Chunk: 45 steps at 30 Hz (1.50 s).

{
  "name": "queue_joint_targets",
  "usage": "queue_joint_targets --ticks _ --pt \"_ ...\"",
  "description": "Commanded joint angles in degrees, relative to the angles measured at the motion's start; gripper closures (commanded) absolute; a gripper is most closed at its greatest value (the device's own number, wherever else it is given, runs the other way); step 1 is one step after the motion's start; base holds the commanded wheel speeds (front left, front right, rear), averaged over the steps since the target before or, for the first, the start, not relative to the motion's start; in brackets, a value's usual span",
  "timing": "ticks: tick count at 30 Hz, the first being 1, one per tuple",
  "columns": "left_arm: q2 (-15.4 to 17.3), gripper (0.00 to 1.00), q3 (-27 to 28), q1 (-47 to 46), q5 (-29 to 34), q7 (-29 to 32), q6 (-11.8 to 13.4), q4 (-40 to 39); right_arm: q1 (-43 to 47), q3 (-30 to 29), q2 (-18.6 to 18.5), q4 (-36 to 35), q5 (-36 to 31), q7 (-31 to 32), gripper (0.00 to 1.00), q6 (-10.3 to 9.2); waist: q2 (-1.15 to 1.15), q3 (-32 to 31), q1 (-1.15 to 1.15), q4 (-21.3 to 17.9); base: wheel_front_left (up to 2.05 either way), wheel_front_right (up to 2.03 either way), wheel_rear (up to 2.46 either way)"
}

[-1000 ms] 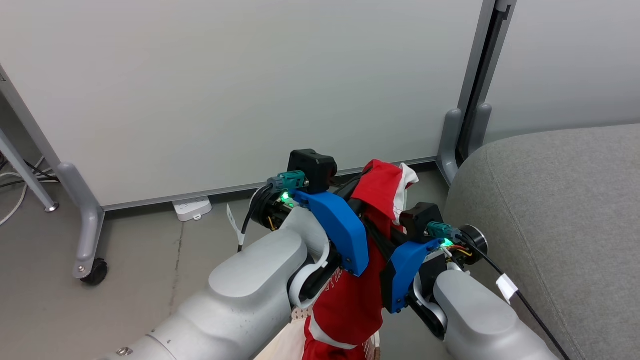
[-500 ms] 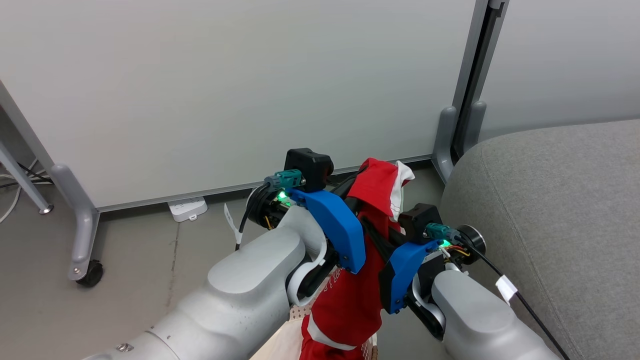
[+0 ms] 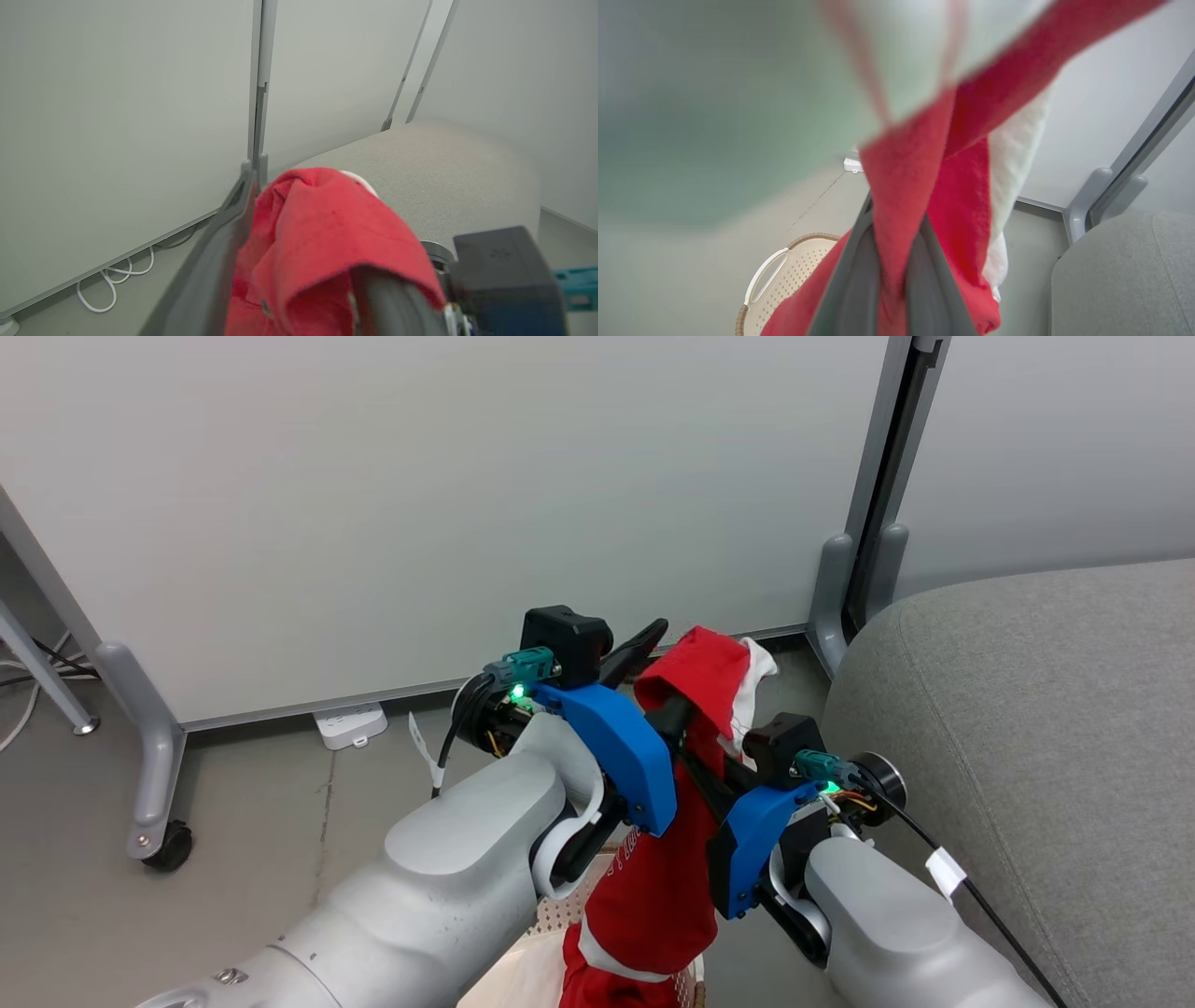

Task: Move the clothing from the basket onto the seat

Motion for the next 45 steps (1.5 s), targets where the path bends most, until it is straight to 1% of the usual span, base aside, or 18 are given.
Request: queue_joint_targets --ticks 1,12,15,19,22,26,33,39,44,45 --pt "0.12 0.00 -0.39 -0.88 0.07 -0.30 0.03 0.19 -0.53 0.18 -0.10 0.11 0.39 -0.40 1.00 -0.02 0.00 0.00 0.00 0.00 0.00 0.00 0.00" --pt "0.12 0.00 -0.92 -0.47 0.13 -1.55 -0.53 1.65 -1.24 0.93 -0.11 0.55 1.03 -0.85 1.00 -0.02 0.00 -0.03 0.00 0.02 0.00 0.00 0.00" --pt "0.62 0.00 -1.08 0.77 1.89 -2.60 -0.01 2.77 -1.44 0.71 -0.11 0.90 1.04 -1.17 1.00 -0.02 0.00 0.09 0.00 0.04 0.00 0.00 0.00" --pt "1.65 0.00 0.54 3.47 3.65 -3.43 -0.79 2.31 -1.64 0.00 -0.10 1.74 0.65 -1.55 1.00 -0.02 0.00 0.30 0.00 0.33 0.00 0.00 0.00" --pt "3.04 0.00 4.00 5.93 7.08 -3.45 -1.15 -0.36 -1.62 -0.25 -0.10 2.28 0.28 -1.87 1.00 -0.02 0.00 0.45 0.00 0.52 0.00 0.00 0.00" --pt "5.48 0.00 9.31 12.05 13.07 -3.44 -0.83 -5.05 -1.48 -0.76 -0.10 2.79 0.14 -2.14 1.00 -0.02 0.00 0.61 0.00 0.72 0.00 0.00 0.00" --pt "8.81 0.00 19.54 24.80 23.44 -3.45 -2.58 -14.21 -0.98 -1.23 -0.10 3.27 -0.14 -2.39 1.00 -0.02 0.00 0.84 0.00 0.60 0.00 0.00 0.00" --pt "8.95 0.00 28.00 34.42 31.76 -3.46 -4.69 -20.48 -1.09 -2.10 -0.10 3.92 -0.71 -2.66 1.00 -0.02 0.00 1.28 0.00 0.96 0.00 0.00 0.00" --pt "7.70 0.00 34.56 40.48 35.92 -3.46 -5.63 -22.09 -0.77 -2.63 -0.10 4.19 -0.95 -2.65 1.00 -0.02 0.00 1.52 0.00 1.19 0.00 0.00 0.00" --pt "7.70 0.00 34.56 40.48 35.92 -3.46 -5.63 -22.09 -0.77 -2.63 -0.10 4.19 -0.95 -2.65 1.00 -0.02 0.00 1.52 0.00 1.19 0.00 0.00 0.00"
